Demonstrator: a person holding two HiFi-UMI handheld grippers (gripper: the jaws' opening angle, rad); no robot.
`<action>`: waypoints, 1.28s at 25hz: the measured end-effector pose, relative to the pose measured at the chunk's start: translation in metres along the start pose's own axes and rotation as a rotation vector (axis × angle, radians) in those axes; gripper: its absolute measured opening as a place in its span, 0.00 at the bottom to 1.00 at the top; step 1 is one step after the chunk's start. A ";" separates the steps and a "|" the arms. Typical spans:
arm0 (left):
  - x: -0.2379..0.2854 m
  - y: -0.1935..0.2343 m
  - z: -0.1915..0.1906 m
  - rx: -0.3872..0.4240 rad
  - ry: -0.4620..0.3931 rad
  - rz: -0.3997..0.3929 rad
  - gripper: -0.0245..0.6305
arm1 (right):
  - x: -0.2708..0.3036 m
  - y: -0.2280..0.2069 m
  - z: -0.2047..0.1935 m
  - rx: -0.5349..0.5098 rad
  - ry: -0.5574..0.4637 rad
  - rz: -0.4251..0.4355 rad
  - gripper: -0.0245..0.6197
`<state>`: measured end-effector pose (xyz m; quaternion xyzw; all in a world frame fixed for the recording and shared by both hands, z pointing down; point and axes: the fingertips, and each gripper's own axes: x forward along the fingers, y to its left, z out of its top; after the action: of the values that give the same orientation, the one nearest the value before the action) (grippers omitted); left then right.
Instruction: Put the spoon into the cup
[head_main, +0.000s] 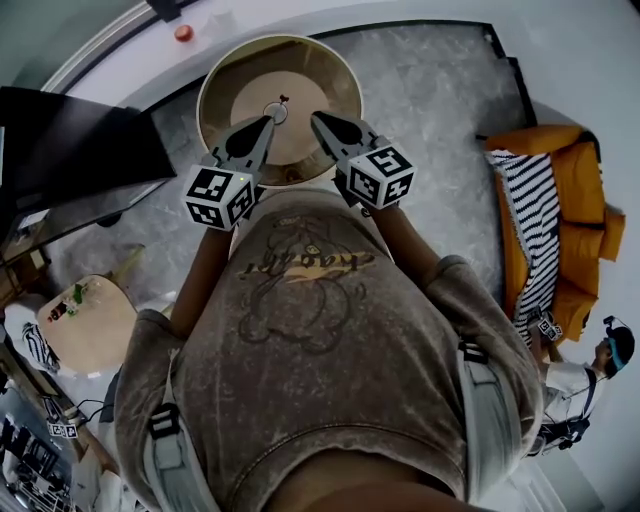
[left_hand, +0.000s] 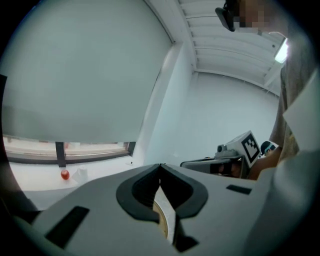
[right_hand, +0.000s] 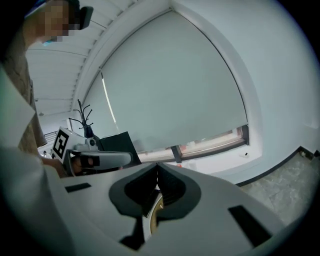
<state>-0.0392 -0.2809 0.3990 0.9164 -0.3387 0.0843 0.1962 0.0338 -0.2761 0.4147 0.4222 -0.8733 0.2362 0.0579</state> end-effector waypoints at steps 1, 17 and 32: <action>-0.001 -0.002 0.006 0.019 -0.013 0.003 0.07 | -0.005 0.004 0.007 -0.022 -0.014 0.002 0.07; -0.018 -0.007 0.038 0.096 -0.135 0.073 0.07 | -0.031 0.030 0.050 -0.199 -0.151 0.047 0.07; -0.015 -0.009 0.033 0.089 -0.114 0.068 0.07 | -0.034 0.020 0.046 -0.170 -0.144 0.027 0.07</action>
<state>-0.0441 -0.2797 0.3618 0.9154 -0.3763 0.0536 0.1327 0.0449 -0.2628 0.3564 0.4196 -0.8978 0.1309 0.0273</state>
